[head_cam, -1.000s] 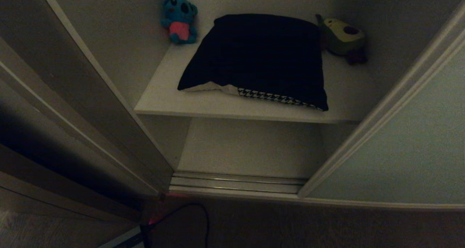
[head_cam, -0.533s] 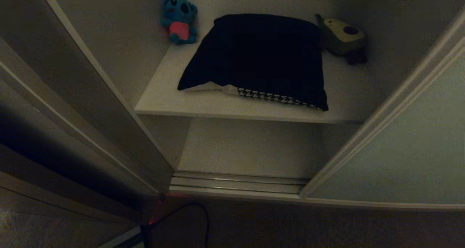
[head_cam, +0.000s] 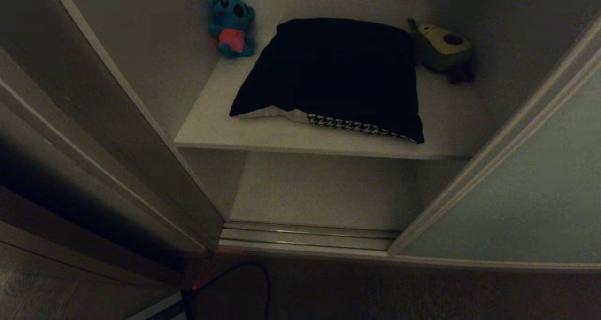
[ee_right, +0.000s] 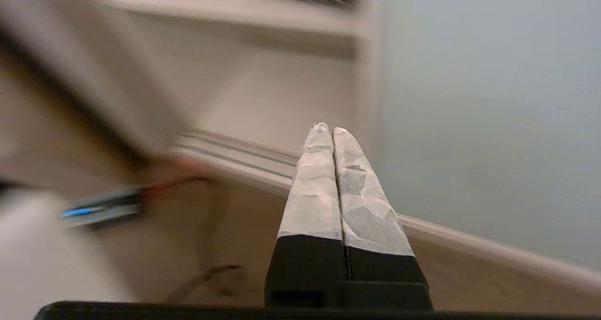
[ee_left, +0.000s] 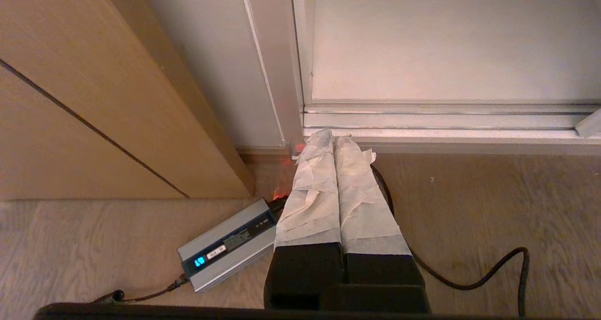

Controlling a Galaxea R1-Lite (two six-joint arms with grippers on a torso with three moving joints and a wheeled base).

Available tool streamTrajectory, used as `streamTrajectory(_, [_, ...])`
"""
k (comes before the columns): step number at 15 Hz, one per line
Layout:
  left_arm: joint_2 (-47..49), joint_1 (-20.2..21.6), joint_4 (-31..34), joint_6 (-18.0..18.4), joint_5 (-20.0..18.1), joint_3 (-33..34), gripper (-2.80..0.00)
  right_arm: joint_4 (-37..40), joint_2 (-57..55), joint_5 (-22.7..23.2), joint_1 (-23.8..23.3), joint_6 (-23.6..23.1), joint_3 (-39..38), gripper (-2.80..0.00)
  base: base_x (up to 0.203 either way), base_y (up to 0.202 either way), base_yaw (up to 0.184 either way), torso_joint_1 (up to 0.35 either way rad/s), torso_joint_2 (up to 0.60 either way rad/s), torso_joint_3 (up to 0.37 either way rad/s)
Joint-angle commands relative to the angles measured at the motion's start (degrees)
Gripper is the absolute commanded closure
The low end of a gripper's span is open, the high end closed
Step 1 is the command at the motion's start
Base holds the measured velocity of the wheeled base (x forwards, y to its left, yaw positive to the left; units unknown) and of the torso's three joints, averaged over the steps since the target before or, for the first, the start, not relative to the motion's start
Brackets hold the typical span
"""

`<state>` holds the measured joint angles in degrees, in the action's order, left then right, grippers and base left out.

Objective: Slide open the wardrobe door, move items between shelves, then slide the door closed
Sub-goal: Open the door

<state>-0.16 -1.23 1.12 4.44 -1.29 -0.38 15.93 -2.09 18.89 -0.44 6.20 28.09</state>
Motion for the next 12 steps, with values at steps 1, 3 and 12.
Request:
streamTrajectory(1, [0.07,0.0,0.02,0.05,-0.03,0.03,0.0,0.49,-5.4,4.57,-0.06,1.77,5.97,0.0,0.0,0.0,0.0,0.0,0.0,0.0])
streamTrajectory(3, [0.07,0.0,0.02,0.05,-0.03,0.03,0.0,0.49,-11.55,9.14,-0.34,5.2,11.78,0.0,0.0,0.0,0.0,0.0,0.0,0.0])
streamTrajectory(12, [0.07,0.0,0.02,0.05,-0.03,-0.05,0.0,-7.17,-33.47,21.21,-0.88,11.54,27.35,0.0,0.0,0.0,0.0,0.0,0.0,0.0])
